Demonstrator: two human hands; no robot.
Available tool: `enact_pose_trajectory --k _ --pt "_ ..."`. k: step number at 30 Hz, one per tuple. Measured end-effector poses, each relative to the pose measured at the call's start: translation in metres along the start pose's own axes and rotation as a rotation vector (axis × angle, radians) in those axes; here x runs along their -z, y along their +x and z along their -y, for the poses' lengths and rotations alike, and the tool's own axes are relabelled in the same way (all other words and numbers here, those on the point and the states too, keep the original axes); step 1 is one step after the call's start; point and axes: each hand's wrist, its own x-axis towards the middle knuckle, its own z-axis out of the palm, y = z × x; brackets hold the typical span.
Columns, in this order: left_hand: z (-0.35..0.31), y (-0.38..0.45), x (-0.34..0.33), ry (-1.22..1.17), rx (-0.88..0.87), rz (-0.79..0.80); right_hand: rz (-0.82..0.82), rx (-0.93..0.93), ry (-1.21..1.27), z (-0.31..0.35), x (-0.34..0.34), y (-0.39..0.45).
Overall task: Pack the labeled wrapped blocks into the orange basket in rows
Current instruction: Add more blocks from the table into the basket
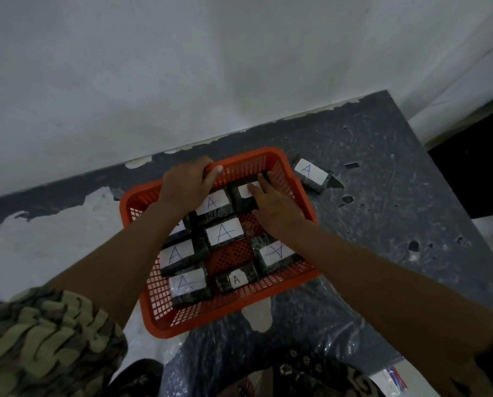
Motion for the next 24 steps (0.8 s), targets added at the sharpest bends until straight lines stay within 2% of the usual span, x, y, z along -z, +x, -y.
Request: enact_pose_trajectory --k 8,11,16,18,20,24 --pt "-0.001 -0.001 -0.001 0.011 0.014 -0.007 -0.385 0.260 0.142 0.013 0.026 -0.043" --pt "-0.003 -0.002 -0.002 0.033 0.032 -0.012 -0.608 0.109 0.271 -0.004 0.043 -0.047" --pt "-0.005 -0.002 -0.003 0.052 0.030 -0.023 -0.727 -0.229 0.447 -0.046 0.057 -0.018" --pt "-0.005 -0.002 -0.003 0.040 0.023 -0.024 -0.698 -0.352 0.533 -0.063 0.055 -0.005" --pt "-0.006 -0.002 -0.003 0.034 0.030 -0.018 -0.580 -0.451 0.562 -0.080 0.047 0.002" --pt "-0.005 -0.001 -0.005 0.050 0.044 -0.028 -0.287 -0.460 0.488 -0.102 0.031 0.008"
